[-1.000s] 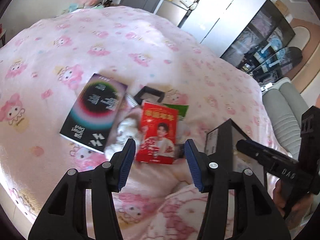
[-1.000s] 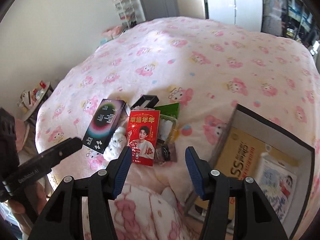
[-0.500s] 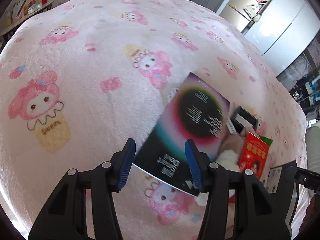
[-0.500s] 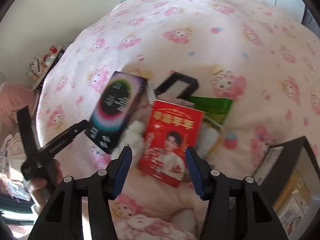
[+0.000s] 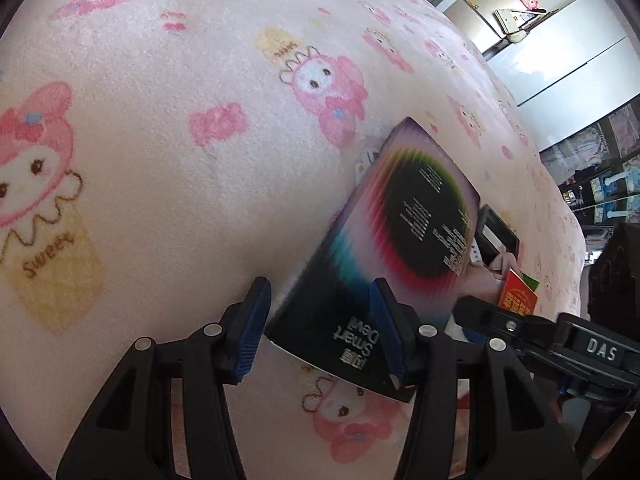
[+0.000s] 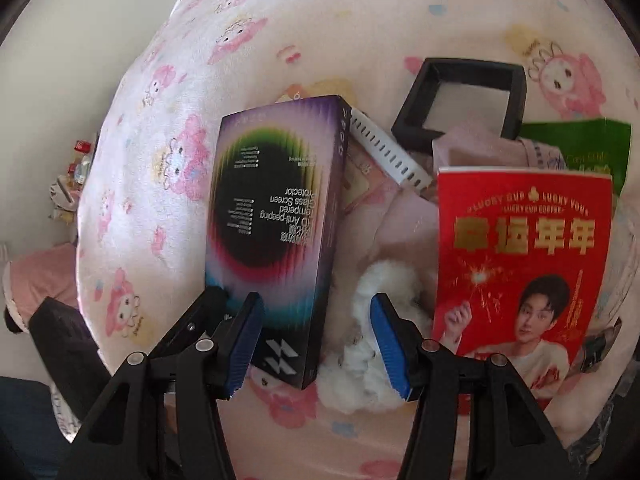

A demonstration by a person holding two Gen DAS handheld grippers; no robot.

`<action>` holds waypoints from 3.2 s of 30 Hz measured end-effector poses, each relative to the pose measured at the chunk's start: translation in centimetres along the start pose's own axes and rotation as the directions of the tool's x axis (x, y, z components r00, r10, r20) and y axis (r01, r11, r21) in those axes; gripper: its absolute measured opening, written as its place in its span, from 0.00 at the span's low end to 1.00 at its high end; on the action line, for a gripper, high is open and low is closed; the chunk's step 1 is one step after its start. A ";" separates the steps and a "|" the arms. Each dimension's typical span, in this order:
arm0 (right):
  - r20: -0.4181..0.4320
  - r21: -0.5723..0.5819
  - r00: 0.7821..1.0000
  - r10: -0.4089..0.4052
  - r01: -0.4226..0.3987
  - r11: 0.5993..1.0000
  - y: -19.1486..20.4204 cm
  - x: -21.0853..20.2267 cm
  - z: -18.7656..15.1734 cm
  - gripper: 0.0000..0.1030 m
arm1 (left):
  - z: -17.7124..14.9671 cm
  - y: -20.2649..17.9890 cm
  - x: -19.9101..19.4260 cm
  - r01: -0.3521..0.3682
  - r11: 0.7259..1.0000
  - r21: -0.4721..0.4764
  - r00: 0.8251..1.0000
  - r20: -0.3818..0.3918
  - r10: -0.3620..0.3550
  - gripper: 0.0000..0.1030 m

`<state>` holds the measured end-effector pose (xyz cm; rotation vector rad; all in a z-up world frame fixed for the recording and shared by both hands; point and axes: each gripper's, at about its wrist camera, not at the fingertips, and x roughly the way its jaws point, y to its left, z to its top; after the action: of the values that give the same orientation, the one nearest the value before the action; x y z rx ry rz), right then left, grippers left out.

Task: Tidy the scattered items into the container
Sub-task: 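Grasp the black Smart Devil box with the left gripper, then lift the black box and carry it toward the open box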

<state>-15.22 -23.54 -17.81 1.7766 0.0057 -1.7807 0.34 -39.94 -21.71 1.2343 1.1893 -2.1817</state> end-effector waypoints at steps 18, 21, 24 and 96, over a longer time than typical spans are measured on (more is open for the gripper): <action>-0.062 -0.158 0.998 -0.014 0.004 0.987 3.2 1.6 -1.6 0.55 | -1.9 -0.5 -0.1 0.050 0.998 0.032 0.996 -0.078 -0.048 0.55; -0.007 -0.160 0.999 0.042 -0.043 0.986 3.2 -0.1 -1.9 0.55 | -2.3 -1.1 -2.2 0.085 0.995 0.049 0.994 -0.069 -0.082 0.51; 0.040 -0.166 0.991 0.127 -0.119 0.979 3.1 -2.5 -2.6 0.54 | -2.5 -2.4 -5.2 0.121 0.990 0.075 0.993 -0.021 -0.120 0.48; 0.034 -0.192 0.979 0.201 -0.191 0.963 -10.9 -12.6 -4.8 0.46 | -6.3 -15.6 -6.8 0.290 0.917 0.272 0.957 -0.068 -0.283 0.40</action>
<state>-16.62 -7.54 -11.34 1.5399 -0.0222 -1.6286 -2.82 -26.38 -10.03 1.2679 1.1638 -2.6331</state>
